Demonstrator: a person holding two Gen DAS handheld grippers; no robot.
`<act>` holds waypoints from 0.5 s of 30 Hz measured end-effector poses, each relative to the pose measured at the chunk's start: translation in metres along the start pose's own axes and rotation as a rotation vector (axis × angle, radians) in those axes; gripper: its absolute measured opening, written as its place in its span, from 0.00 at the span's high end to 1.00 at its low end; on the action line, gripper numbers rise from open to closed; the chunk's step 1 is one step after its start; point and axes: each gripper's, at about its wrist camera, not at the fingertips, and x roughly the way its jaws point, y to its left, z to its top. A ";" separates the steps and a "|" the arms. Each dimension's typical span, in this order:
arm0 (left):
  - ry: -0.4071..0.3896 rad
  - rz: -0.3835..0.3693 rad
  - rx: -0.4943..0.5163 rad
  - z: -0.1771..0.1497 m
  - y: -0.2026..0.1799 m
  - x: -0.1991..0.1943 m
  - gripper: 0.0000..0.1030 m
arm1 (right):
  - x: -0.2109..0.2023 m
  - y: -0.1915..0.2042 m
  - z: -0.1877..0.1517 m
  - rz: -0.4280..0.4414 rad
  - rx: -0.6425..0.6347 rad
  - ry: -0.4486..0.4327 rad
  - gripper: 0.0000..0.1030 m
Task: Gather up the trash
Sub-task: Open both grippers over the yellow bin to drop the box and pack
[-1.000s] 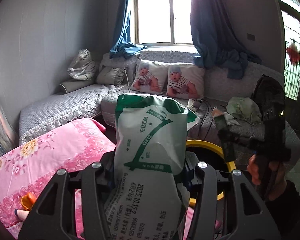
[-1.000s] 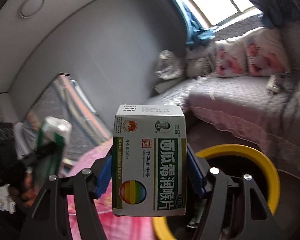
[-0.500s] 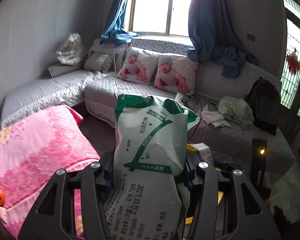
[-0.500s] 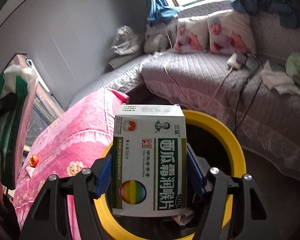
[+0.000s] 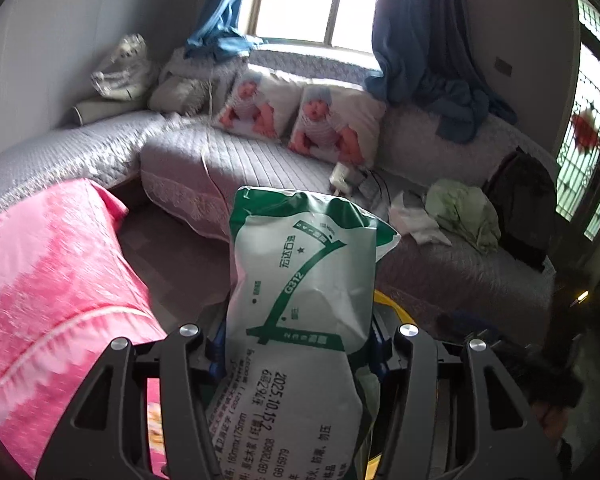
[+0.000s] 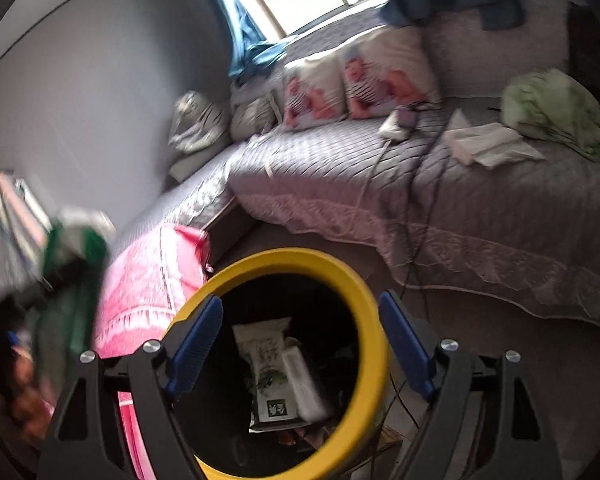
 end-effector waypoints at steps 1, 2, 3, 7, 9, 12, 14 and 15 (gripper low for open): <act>0.020 -0.006 0.002 -0.005 -0.002 0.009 0.50 | -0.004 -0.004 0.001 -0.002 0.009 -0.006 0.23; 0.032 -0.008 0.004 -0.009 -0.004 0.014 0.48 | -0.009 -0.007 0.001 -0.003 0.018 -0.013 0.23; 0.046 -0.009 0.009 -0.014 -0.006 0.021 0.47 | -0.013 -0.011 0.001 -0.004 0.023 -0.020 0.23; 0.093 -0.028 -0.014 -0.025 -0.003 0.035 0.37 | -0.024 -0.017 0.001 -0.007 0.024 -0.027 0.23; 0.115 -0.042 -0.045 -0.026 0.003 0.039 0.32 | -0.027 -0.019 0.001 -0.011 0.026 -0.030 0.23; 0.124 -0.071 -0.102 -0.026 0.017 0.036 0.27 | -0.030 -0.017 0.002 -0.003 0.037 -0.034 0.22; 0.112 -0.087 -0.140 -0.024 0.026 0.030 0.22 | -0.030 -0.012 0.002 0.006 0.032 -0.030 0.22; 0.107 -0.098 -0.148 -0.022 0.029 0.027 0.18 | -0.030 -0.008 0.003 0.008 0.024 -0.031 0.21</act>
